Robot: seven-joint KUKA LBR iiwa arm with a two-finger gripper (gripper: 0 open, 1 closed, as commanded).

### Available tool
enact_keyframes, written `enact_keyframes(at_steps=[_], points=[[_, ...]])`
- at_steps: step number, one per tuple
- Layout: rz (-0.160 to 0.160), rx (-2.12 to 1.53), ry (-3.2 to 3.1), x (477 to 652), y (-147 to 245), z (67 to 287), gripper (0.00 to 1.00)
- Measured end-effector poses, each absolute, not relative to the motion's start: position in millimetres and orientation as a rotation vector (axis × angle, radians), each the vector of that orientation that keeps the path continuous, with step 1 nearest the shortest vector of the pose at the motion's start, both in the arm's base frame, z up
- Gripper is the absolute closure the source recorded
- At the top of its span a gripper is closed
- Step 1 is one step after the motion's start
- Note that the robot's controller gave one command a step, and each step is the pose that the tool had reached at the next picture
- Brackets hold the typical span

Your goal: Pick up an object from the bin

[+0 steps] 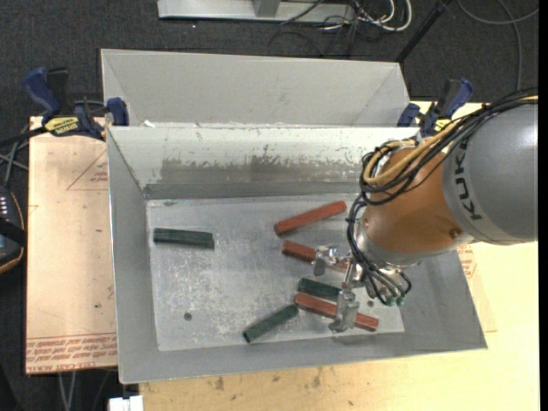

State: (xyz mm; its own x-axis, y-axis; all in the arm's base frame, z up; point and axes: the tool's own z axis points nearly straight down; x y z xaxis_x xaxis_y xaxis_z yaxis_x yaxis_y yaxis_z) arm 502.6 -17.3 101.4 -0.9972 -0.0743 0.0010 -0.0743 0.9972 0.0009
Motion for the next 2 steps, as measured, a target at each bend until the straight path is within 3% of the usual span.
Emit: enact_keyframes(at_steps=[1,2], points=[[-0.002,-0.125,-3.140,498.7,-11.1,124.1,0.00],[-0.001,0.055,-3.149,489.7,-16.2,71.1,0.00]])
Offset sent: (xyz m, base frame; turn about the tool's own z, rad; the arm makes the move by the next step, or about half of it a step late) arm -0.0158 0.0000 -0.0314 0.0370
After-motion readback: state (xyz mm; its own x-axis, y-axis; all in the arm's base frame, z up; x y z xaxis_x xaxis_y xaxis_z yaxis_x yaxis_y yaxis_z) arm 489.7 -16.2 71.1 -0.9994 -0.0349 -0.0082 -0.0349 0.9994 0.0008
